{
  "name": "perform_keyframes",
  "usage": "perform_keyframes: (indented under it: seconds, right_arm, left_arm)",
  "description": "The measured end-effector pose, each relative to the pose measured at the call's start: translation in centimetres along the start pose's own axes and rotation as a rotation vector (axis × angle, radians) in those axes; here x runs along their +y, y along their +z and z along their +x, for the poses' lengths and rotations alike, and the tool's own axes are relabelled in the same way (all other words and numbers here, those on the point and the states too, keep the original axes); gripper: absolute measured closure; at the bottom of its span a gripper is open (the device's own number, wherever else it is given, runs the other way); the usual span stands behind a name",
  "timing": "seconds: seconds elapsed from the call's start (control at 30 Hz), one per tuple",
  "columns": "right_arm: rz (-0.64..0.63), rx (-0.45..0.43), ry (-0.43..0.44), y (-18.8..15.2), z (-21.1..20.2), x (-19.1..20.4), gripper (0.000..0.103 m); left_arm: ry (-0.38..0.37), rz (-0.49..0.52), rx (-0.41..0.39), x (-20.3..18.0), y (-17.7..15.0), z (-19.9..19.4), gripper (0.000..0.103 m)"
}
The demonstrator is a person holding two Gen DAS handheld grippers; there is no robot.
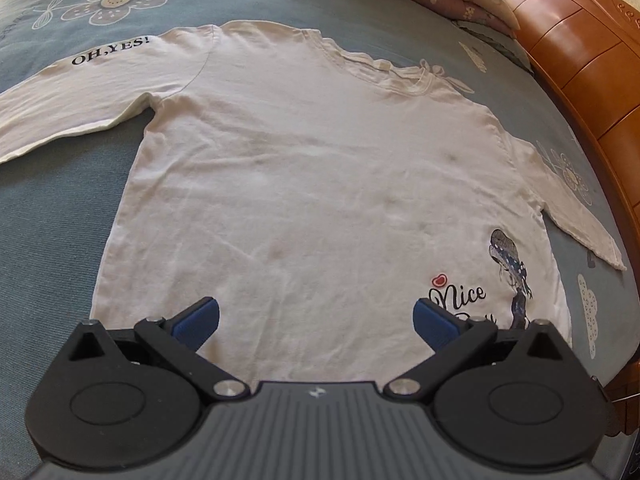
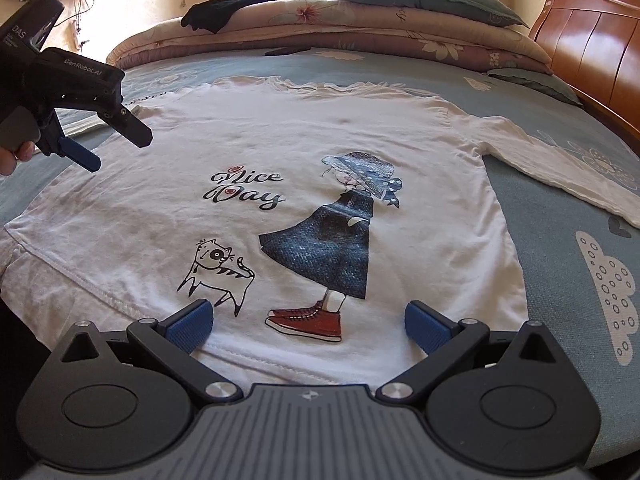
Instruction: Fold clothes
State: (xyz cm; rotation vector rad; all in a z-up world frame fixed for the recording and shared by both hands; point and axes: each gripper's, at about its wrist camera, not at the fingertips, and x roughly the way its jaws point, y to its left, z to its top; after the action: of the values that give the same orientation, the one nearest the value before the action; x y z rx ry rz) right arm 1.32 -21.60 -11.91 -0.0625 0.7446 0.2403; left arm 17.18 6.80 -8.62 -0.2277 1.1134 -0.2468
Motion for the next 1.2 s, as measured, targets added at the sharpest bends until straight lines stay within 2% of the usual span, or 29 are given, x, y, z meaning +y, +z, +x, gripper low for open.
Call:
perform_keyframes:
  seconds: [0.17,0.37,0.5,0.73,0.93,1.07,1.2]
  right_arm:
    - [-0.006,-0.011,0.015,-0.2,-0.2,-0.1,0.0]
    - [-0.013,-0.028,0.022,-0.5,-0.3,-0.2,0.0]
    - [-0.016,-0.035,0.027,-0.6,-0.3,-0.3,0.0]
    - [-0.02,-0.048,0.034,-0.7,-0.5,-0.3,0.0]
    - [-0.021,-0.046,0.046,-0.7,-0.7,-0.5,0.0]
    - [0.03,0.007,0.108,0.8,-1.2,-2.0,0.0]
    - [0.129,-0.06,0.174,3.7,-2.8,-6.1,0.0]
  left_arm:
    - [0.035,0.086,-0.04,-0.8,-2.3,0.1,0.001]
    - [0.003,0.115,-0.096,-0.1,-3.8,-0.8,0.001]
    - [0.021,0.116,-0.105,-0.5,-3.6,-0.6,0.001]
    - [0.12,0.221,-0.098,-2.4,-4.1,0.2,0.001]
    - [0.138,0.199,-0.099,-2.4,-3.8,0.4,0.001]
    - [0.122,0.17,-0.104,-2.1,-3.7,0.2,0.001]
    - [0.112,0.144,-0.098,-1.9,-3.5,0.1,0.001]
